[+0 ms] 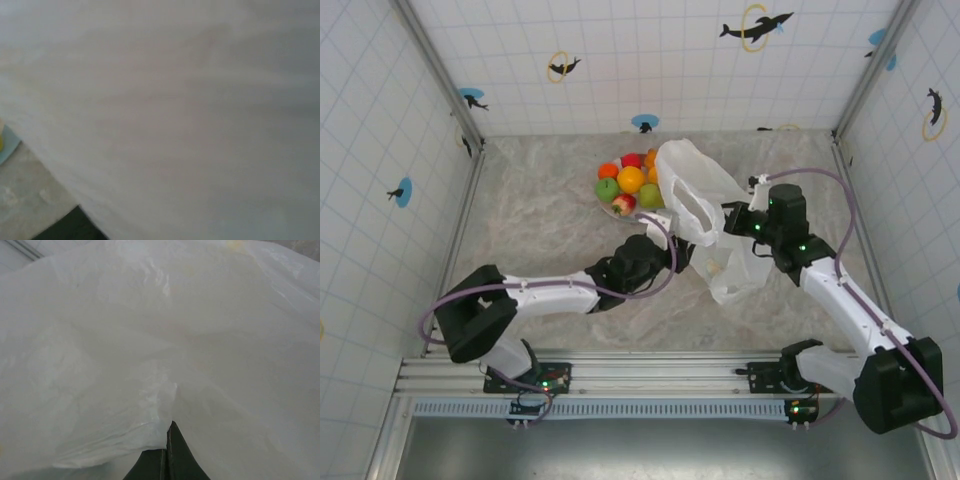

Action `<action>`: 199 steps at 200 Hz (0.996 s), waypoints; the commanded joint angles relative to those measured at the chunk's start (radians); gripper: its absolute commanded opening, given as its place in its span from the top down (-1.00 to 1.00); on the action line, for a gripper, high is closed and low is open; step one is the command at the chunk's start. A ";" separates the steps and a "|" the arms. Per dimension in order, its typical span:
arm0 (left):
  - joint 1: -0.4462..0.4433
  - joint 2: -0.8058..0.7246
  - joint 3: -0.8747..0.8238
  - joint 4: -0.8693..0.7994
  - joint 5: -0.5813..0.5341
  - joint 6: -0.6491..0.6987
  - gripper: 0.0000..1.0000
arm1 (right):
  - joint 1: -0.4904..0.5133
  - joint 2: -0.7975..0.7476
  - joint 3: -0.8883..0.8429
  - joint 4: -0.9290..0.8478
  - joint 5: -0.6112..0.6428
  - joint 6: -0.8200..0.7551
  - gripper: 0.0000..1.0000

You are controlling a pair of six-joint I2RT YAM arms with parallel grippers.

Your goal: Place the fruits into the plastic bag

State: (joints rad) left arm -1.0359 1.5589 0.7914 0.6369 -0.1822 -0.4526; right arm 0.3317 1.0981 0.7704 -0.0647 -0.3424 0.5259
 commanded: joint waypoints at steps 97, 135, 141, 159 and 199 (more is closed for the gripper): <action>0.113 -0.071 0.113 -0.154 0.476 -0.313 1.00 | 0.120 -0.024 0.049 -0.188 0.483 -0.469 0.57; 0.122 -0.070 0.118 -0.149 0.486 -0.331 1.00 | 0.192 -0.053 -0.047 -0.122 0.525 -0.493 0.31; 0.124 -0.068 0.120 -0.148 0.489 -0.333 1.00 | 0.198 -0.060 -0.065 -0.113 0.526 -0.492 0.26; 0.129 -0.063 0.116 -0.144 0.498 -0.333 1.00 | 0.200 -0.085 -0.112 -0.083 0.516 -0.491 0.13; 0.137 -0.065 0.090 -0.131 0.507 -0.336 1.00 | 0.204 -0.097 -0.150 -0.070 0.569 -0.505 -0.27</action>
State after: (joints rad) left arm -0.9085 1.5162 0.8803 0.4835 0.3012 -0.7689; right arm 0.5297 1.0168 0.6415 -0.1925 0.1772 0.0399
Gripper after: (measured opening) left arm 0.041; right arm 0.590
